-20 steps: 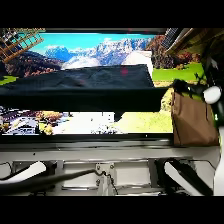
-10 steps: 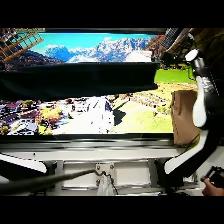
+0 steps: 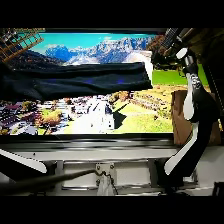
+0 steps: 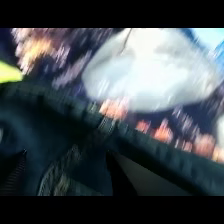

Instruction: Fold the clothes and pants, and hang the long-sleeved shirts on hangers.

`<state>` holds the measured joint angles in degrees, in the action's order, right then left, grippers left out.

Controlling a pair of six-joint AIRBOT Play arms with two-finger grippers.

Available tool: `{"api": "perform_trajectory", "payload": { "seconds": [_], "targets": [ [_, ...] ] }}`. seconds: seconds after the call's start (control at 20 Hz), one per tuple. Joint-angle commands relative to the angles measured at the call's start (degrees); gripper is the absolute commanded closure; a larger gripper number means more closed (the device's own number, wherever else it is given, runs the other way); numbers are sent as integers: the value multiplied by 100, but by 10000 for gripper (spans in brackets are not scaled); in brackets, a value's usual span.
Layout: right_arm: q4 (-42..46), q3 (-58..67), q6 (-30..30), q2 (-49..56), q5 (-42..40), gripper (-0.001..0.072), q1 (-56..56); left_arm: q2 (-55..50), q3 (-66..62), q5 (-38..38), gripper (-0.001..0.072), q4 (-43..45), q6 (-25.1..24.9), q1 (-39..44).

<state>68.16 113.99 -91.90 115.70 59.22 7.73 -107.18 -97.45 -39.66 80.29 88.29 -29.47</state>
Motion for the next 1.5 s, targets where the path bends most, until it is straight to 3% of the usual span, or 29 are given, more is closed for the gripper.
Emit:
{"api": "perform_trajectory", "payload": {
  "seconds": [0.0,0.1,0.3,0.35,0.5,0.6,0.75,1.0,1.15,1.25,1.35,1.45],
  "targets": [
    [520,-81,-24,-413,1250,211,-26,302,-13,-1353,264,374,-2,-293],
    [767,-391,11,-901,1421,276,-26,581,20,-1775,264,282,2,-627],
    [730,-1589,50,-2076,1134,275,-28,1381,1016,-1753,264,-321,-31,-1298],
    [713,-1982,52,-2378,970,275,-28,1504,1351,-1698,264,-610,-184,-1432],
    [636,-3130,55,-3121,501,275,-28,1578,2308,-1425,260,-2271,-1257,-1716],
    [553,-3805,52,-3517,319,276,-28,1574,2828,-807,119,-2721,-1552,-1714],
    [511,-4546,50,-3974,216,276,-28,1375,3088,-94,118,-3206,-1646,-1692],
    [262,-5141,-20,-4402,136,276,-28,850,3086,389,126,-5211,-2920,-1587],
    [-109,-5143,-20,-4474,109,276,-28,597,3080,553,131,-5294,-3073,-1333],
    [-216,-5143,-20,-4513,118,276,-28,479,2924,562,337,-5298,-3069,-1204],
    [-262,-5143,-22,-4535,131,276,-28,472,2662,361,694,-5296,-3071,-1145],
    [-223,-5149,-52,-4509,-68,276,-28,505,2334,-33,689,-5294,-3069,-1132]
  ]
}}
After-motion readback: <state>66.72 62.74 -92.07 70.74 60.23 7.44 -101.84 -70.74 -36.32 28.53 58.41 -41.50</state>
